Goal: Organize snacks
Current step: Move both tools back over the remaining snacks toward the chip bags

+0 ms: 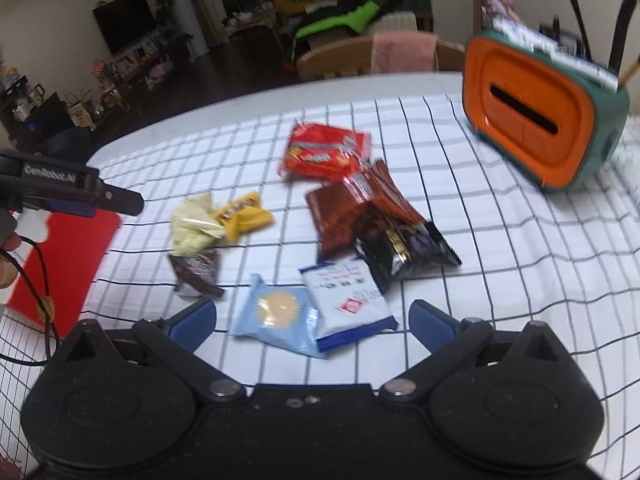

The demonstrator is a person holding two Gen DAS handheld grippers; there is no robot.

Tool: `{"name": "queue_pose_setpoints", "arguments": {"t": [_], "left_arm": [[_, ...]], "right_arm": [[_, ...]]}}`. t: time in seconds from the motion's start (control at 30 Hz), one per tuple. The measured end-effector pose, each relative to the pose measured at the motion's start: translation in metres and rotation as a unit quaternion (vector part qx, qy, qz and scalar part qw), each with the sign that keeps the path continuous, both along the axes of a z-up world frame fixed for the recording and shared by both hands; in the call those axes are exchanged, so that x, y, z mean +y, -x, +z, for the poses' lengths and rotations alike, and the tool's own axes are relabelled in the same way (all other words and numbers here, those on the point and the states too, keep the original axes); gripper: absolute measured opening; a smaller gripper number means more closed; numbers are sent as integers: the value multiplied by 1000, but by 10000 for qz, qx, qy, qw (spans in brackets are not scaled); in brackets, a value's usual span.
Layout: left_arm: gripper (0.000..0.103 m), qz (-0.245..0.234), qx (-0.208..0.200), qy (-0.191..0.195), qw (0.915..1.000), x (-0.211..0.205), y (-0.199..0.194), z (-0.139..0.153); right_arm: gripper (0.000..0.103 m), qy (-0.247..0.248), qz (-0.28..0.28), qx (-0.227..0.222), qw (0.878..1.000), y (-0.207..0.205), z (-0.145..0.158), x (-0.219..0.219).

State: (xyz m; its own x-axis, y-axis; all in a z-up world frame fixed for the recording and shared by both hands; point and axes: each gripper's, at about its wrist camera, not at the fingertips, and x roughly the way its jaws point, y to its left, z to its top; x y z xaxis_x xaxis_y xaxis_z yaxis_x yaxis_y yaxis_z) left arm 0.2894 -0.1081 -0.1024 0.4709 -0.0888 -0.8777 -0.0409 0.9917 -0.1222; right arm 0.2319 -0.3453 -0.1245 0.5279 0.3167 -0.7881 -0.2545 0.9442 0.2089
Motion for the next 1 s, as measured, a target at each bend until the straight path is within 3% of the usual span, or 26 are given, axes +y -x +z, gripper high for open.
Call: {"name": "queue_pose_setpoints", "arguments": {"t": [0.33, 0.53, 0.93, 1.0], "left_arm": [[85, 917, 613, 260, 9936, 6, -49, -29], [85, 1181, 854, 223, 9891, 3, -68, -48], [84, 1462, 1219, 428, 9808, 3, -86, -75], [79, 1462, 1211, 422, 9809, 3, -84, -77]], "right_arm": [[98, -50, 8, 296, 9995, -27, -32, -8], [91, -27, -82, 422, 9991, -38, -44, -8], [70, 241, 86, 232, 9994, -37, -50, 1], [67, 309, 105, 179, 9993, -36, -51, 3]]}}
